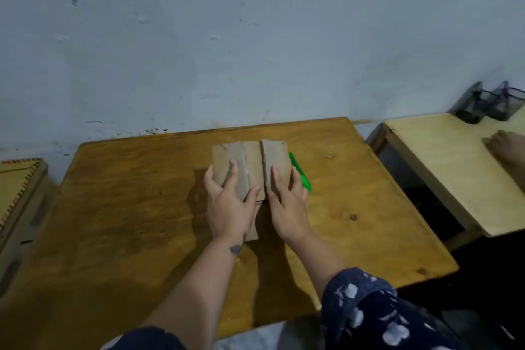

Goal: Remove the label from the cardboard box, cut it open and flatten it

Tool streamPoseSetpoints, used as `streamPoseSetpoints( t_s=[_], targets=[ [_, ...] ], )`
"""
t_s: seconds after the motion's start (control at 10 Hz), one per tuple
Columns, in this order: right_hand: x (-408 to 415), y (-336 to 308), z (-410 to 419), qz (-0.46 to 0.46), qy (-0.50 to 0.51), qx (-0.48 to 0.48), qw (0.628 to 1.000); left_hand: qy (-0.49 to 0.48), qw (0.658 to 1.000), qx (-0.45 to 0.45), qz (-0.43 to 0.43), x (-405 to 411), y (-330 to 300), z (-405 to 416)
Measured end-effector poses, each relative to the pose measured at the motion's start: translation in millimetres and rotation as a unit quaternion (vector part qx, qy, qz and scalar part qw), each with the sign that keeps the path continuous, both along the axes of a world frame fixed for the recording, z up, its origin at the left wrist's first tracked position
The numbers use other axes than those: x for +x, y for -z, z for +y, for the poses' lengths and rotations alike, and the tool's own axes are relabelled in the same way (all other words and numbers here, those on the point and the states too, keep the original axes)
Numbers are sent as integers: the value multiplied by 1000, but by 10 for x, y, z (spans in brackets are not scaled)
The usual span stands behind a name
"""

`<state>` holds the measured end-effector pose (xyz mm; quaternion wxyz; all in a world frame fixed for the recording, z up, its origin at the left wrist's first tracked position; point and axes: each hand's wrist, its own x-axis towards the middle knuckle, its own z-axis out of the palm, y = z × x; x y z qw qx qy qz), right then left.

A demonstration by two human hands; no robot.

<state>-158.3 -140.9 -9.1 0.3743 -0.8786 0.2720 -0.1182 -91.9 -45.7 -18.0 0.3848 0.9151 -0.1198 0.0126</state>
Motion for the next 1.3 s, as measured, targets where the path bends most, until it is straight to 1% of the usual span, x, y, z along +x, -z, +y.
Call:
streamPoseSetpoints(
  t_s=[0.1, 0.2, 0.3, 0.4, 0.5, 0.6, 0.7, 0.8, 0.9, 1.0, 1.1, 1.2, 1.3],
  targets=[
    [-712, -72, -248, -27, 50, -18, 998, 54, 998, -31, -12, -624, -167, -305],
    [-1592, -7, -496, -68, 128, -47, 988, 115, 991, -53, -39, -1452, -180, -668],
    [-2534, 207, -735, -63, 202, -70, 975, 170, 982, -70, -35, -2364, 25, -992],
    [-3438, 523, -870, -44, 249, -59, 966, 218, 973, -66, 16, -3155, 345, -1198],
    [-4154, 916, -870, -12, 296, -38, 954, 281, 957, -34, 69, -3750, 771, -1303],
    [-4588, 1485, -790, 46, 333, 43, 941, 324, 937, 35, 125, -4102, 1405, -1317],
    [-4834, 2210, -717, 102, 352, 119, 923, 348, 909, 120, 197, -4285, 2158, -1263],
    [-4935, 2954, -823, 163, 365, 196, 895, 361, 887, 174, 230, -4382, 2926, -1340],
    [-4947, 3664, -1100, 199, 370, 269, 866, 365, 862, 223, 273, -4396, 3660, -1578],
    [-4935, 4271, -1428, 214, 371, 308, 849, 381, 820, 259, 339, -4317, 4336, -1896],
    [-4908, 4697, -1683, 204, 406, 378, 806, 384, 773, 283, 418, -4191, 4843, -2136],
    [-4925, 4918, -1784, 220, 419, 380, 795, 394, 769, 299, 406, -4111, 5001, -2232],
    [-4962, 4894, -1718, 185, 397, 393, 809, 401, 815, 220, 356, -4087, 4734, -2124]
  ],
)
